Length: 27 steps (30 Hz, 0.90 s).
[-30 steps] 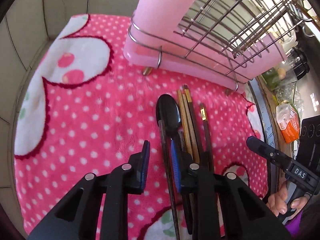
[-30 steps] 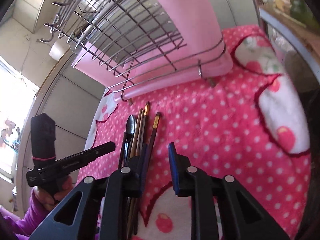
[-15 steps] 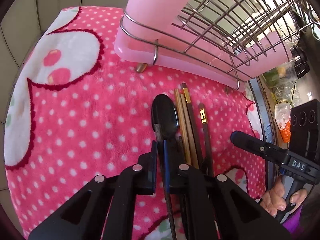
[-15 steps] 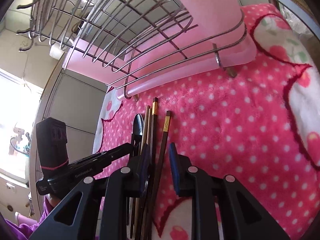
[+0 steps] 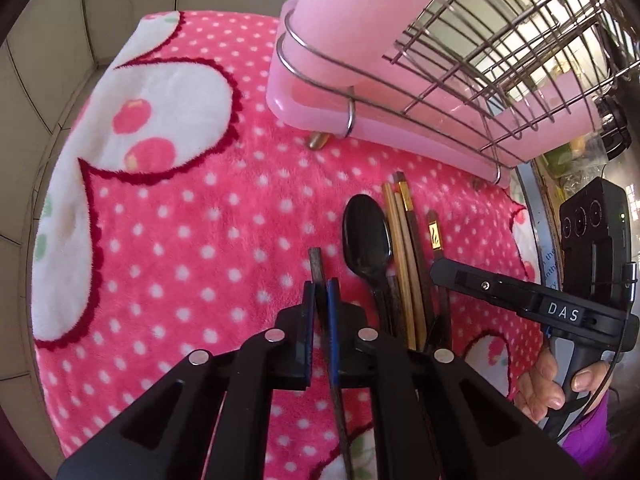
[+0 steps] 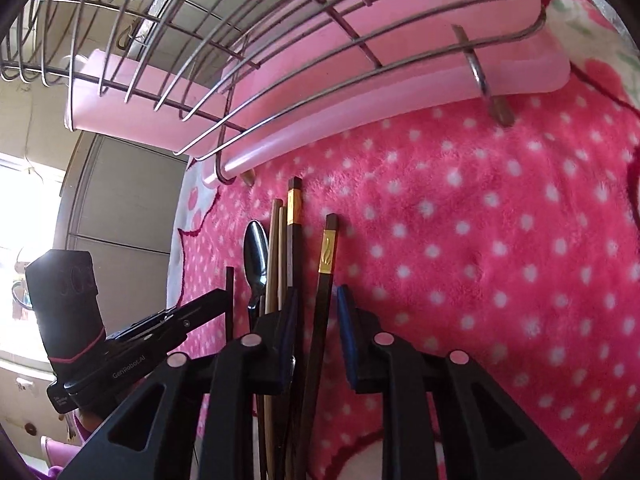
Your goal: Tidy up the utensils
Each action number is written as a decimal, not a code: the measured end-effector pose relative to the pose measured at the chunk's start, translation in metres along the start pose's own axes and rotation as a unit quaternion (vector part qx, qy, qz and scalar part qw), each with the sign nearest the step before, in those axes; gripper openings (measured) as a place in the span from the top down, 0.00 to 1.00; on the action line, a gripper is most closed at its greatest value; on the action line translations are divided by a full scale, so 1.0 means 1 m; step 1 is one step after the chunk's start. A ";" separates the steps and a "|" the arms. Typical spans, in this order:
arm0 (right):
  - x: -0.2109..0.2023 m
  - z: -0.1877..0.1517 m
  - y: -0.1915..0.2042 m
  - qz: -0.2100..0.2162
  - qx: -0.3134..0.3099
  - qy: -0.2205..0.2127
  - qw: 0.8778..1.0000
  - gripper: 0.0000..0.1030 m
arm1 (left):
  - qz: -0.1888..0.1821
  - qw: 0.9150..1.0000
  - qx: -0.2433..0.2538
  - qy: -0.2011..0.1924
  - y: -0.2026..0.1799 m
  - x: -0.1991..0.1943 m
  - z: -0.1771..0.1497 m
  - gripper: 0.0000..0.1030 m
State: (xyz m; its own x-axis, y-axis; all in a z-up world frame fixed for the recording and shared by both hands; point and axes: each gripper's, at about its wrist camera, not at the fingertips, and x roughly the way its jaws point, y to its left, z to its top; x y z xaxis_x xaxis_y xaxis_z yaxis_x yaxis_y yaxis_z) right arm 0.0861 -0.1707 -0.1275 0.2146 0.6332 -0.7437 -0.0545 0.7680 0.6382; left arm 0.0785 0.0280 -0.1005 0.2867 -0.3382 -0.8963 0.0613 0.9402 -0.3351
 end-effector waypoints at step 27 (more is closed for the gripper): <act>-0.150 -0.045 0.017 -0.031 -0.083 -0.202 0.975 0.94 | 0.010 0.991 0.056 -0.124 -0.035 -0.074 -0.015 0.95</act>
State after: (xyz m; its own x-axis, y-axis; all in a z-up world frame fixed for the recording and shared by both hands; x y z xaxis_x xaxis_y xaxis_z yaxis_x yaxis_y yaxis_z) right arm 0.0089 -0.2476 -0.0141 0.5869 0.5218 -0.6191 -0.1801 0.8296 0.5284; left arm 0.0406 0.0196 -0.0270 0.5147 -0.3112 -0.7989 0.1550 0.9502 -0.2703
